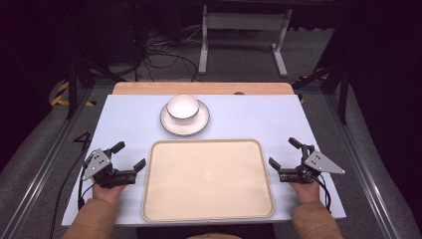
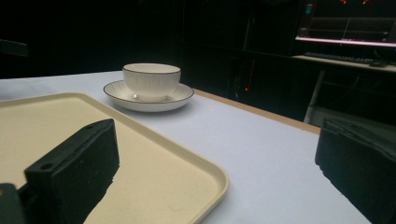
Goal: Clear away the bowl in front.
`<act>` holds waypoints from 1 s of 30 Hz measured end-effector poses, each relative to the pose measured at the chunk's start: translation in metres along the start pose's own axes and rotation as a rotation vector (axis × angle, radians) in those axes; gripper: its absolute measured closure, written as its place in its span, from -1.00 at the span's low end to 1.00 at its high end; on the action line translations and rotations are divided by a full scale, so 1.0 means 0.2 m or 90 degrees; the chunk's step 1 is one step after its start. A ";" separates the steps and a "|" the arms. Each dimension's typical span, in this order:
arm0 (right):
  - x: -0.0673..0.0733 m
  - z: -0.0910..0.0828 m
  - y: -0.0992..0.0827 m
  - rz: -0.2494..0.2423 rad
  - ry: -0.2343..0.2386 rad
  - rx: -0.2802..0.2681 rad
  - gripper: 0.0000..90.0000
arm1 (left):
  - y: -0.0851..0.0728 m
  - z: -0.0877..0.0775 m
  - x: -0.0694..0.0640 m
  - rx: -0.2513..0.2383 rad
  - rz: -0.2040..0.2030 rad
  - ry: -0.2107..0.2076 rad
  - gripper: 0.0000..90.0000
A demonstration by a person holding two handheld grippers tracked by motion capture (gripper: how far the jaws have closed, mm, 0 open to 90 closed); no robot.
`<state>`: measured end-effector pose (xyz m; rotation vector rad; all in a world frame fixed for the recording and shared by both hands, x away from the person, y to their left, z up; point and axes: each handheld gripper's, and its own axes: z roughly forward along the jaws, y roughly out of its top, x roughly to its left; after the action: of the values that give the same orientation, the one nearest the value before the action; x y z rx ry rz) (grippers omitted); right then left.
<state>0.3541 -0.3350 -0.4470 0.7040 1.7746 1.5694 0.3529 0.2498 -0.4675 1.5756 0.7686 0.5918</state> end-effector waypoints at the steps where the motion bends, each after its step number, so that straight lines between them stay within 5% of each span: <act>1: 0.00 0.00 0.00 0.004 0.000 0.002 -1.00 | 0.00 0.00 0.00 0.001 0.002 0.000 -1.00; 17: -0.02 0.00 -0.02 0.038 -0.011 0.011 -1.00 | 0.05 -0.02 0.01 0.025 -0.023 0.013 -1.00; 26: -0.02 0.01 -0.02 0.050 -0.010 0.014 -1.00 | 0.17 -0.02 -0.04 0.037 0.045 0.017 -0.99; 30: -0.02 0.01 -0.02 0.053 -0.010 0.017 -1.00 | 0.20 -0.01 -0.04 0.042 0.037 -0.001 -1.00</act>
<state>0.3585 -0.3380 -0.4506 0.8096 1.7789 1.5930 0.3514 0.2423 -0.4269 1.6635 0.7511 0.6127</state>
